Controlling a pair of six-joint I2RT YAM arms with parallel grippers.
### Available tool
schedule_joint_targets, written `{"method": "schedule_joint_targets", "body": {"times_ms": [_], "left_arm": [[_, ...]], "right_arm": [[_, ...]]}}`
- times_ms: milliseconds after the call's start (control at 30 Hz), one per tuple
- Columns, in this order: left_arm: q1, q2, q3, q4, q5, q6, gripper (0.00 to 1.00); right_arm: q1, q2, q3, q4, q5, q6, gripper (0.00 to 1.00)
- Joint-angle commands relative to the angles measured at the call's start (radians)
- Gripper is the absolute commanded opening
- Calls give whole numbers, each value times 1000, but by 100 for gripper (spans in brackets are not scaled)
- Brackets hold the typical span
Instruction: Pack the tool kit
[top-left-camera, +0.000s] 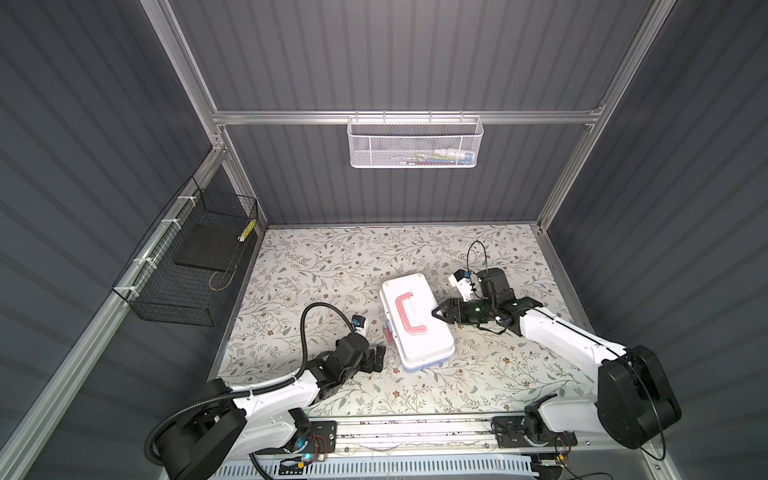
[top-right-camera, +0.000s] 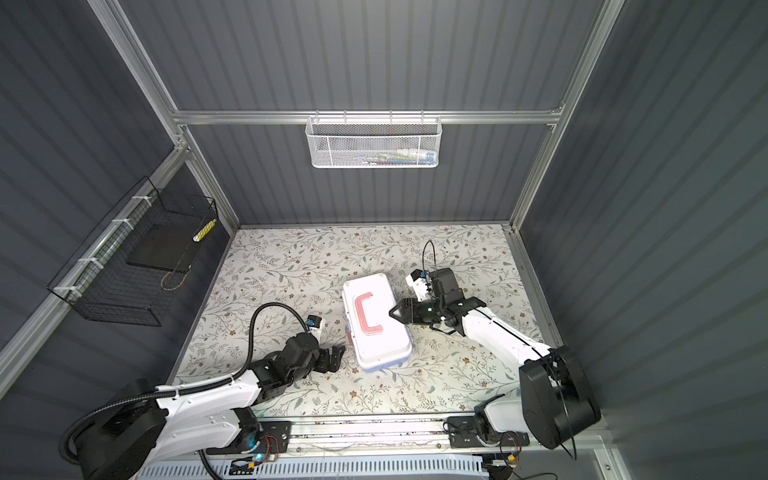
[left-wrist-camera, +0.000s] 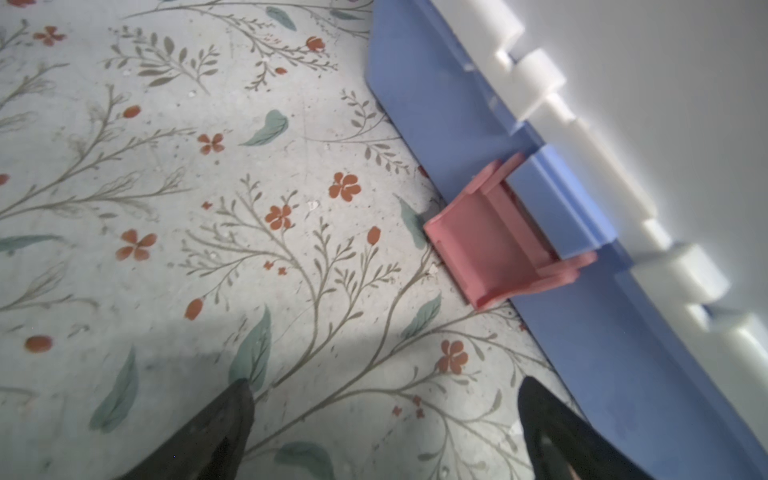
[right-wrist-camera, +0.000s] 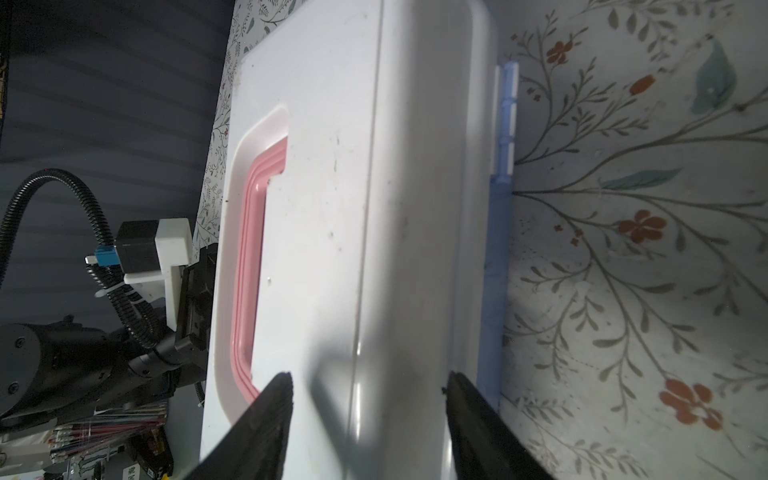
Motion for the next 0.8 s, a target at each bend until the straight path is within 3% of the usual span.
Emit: {"method": "schedule_joint_targets", "body": {"times_ms": [0,300,500,633,767], "left_arm": [[-5,78,10,155,27,72,100],[-8,240,58,263,62,115,100],[-7,268,89,230,-70,107,100],[-8,203,83,146,-200,52,100],[-8,133,80,92,-229,51,100]], "right_arm": [[-3,13,-11,23,-20,14,61],[-2,17,-15,22,-25,17,61],[-2,11,-19,22,-26,21,62],[-3,9,-23,24,-24,22,62],[-2,13,-29,43,-28,27,62]]}}
